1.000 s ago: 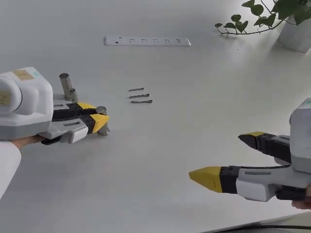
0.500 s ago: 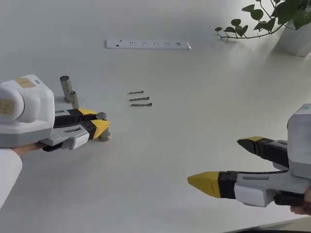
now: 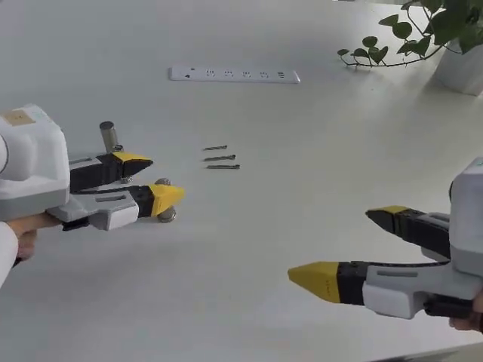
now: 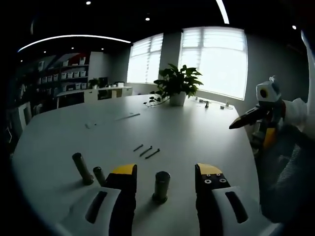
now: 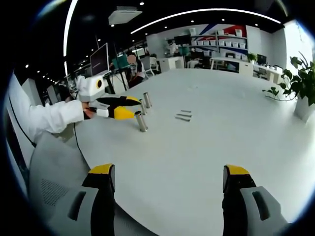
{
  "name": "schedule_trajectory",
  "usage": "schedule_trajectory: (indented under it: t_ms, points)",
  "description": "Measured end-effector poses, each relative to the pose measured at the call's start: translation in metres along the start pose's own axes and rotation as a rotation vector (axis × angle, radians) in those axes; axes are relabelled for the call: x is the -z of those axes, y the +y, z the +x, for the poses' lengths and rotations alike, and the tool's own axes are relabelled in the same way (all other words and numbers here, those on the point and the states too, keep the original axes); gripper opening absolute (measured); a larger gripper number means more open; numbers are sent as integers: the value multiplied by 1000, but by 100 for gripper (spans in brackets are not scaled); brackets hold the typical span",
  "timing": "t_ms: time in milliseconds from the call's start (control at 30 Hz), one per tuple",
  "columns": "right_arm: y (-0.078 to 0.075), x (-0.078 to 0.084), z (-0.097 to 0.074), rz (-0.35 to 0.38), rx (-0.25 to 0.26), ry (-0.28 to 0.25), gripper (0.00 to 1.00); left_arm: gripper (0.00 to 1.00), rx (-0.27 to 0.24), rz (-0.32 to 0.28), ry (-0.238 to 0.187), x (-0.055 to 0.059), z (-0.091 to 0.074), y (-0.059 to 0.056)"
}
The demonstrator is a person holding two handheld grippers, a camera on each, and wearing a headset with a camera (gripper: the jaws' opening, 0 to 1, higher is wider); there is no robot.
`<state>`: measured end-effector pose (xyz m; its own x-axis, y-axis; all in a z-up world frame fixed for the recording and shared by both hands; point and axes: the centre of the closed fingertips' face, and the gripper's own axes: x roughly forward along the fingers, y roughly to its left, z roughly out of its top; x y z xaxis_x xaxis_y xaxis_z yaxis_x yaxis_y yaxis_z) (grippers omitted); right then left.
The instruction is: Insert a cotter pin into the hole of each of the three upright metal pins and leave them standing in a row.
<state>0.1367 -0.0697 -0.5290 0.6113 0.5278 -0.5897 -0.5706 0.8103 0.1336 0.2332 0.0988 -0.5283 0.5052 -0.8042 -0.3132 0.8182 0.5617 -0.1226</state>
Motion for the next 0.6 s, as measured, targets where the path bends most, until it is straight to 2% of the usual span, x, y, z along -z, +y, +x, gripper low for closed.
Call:
schedule_trajectory:
  t_ms: [100,133,200,233,433,467,533,600]
  points:
    - [0,1,-1,0,4,-2,89,52,59,-22,28,3,-8,-11]
    - [0,1,-1,2,5,-3,89,55,95,-35,28,4,-12,-17]
    - [-1,2,-2,-1,9,-3,87,66,157,-106,16,3,-18,-27]
    - [-1,3,-3,-14,14,2,87,71,166,-85,11,3,-22,-29]
    - [0,5,-3,-18,15,5,87,100,149,-72,36,10,-36,-33]
    - [0,4,-3,-18,15,4,87,99,132,-103,55,14,-39,-32]
    - [0,3,-3,-22,14,2,87,99,82,-98,48,16,-41,-27]
    - [1,1,-3,-24,11,-3,87,99,92,-96,53,20,-44,-32]
